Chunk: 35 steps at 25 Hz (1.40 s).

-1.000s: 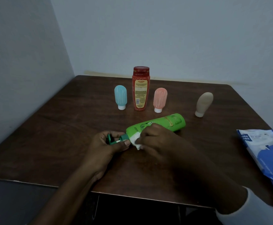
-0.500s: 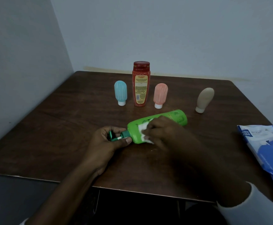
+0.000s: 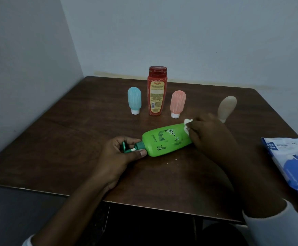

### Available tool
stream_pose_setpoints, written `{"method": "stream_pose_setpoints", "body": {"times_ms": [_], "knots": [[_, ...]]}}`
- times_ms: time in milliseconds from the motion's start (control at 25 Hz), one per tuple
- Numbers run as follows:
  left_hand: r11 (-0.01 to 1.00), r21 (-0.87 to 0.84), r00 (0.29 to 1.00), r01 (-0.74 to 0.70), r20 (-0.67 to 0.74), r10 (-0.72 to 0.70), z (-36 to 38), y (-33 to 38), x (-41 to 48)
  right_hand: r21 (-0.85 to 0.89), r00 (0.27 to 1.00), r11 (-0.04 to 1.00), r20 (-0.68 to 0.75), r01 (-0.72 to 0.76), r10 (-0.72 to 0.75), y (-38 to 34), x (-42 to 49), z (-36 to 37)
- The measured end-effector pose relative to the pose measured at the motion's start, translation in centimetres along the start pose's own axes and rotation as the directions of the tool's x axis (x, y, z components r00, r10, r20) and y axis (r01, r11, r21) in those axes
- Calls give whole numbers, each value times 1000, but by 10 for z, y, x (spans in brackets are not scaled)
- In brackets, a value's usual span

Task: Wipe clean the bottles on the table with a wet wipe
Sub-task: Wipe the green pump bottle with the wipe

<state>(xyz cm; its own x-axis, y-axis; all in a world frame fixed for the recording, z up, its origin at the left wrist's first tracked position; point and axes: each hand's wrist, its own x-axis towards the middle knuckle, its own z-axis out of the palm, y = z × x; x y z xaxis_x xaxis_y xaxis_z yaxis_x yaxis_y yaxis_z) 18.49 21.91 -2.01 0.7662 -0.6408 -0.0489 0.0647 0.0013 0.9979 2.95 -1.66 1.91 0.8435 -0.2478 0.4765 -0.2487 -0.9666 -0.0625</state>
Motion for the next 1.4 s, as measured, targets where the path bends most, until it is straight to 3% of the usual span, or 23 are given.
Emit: {"method": "stream_pose_setpoints", "body": {"times_ms": [240,320,400,520,640,720,800,880,1040,1120,1280,1400], "knots": [[998,52,1000,-27,-11,28,-1,-2,1,181,931,918,27,354,-365,-65,-3,17],[999,37,1000,-20,-6,20,0,-2,1,137,962,955,26,265,-271,-48,1,18],[999,27,1000,-20,3,20,0,-2,1,5,997,997,26,71,-71,-20,1,13],[999,37,1000,-25,14,25,1,-2,3,-154,991,979,-43,-133,128,-3,-3,6],[999,48,1000,-20,24,19,1,-3,3,-97,999,995,-30,40,-43,-32,-2,12],[998,59,999,-24,25,23,1,-3,3,-7,971,971,4,241,-241,-55,-3,17],[997,69,999,-38,16,37,0,-3,2,16,935,936,39,352,-353,-69,-6,21],[997,63,999,-39,10,38,0,-2,2,-30,943,944,63,330,-328,-67,-5,17],[999,32,999,-28,21,27,1,-2,2,-221,994,972,47,-84,96,-30,1,2],[999,25,999,-24,24,23,2,-2,2,-270,983,948,24,-171,185,-21,3,-2],[999,34,999,-40,29,39,0,-4,3,-44,988,999,153,9,-2,-50,9,10],[997,41,998,-62,30,61,0,-3,1,100,975,986,162,134,-149,-78,21,16]]}}
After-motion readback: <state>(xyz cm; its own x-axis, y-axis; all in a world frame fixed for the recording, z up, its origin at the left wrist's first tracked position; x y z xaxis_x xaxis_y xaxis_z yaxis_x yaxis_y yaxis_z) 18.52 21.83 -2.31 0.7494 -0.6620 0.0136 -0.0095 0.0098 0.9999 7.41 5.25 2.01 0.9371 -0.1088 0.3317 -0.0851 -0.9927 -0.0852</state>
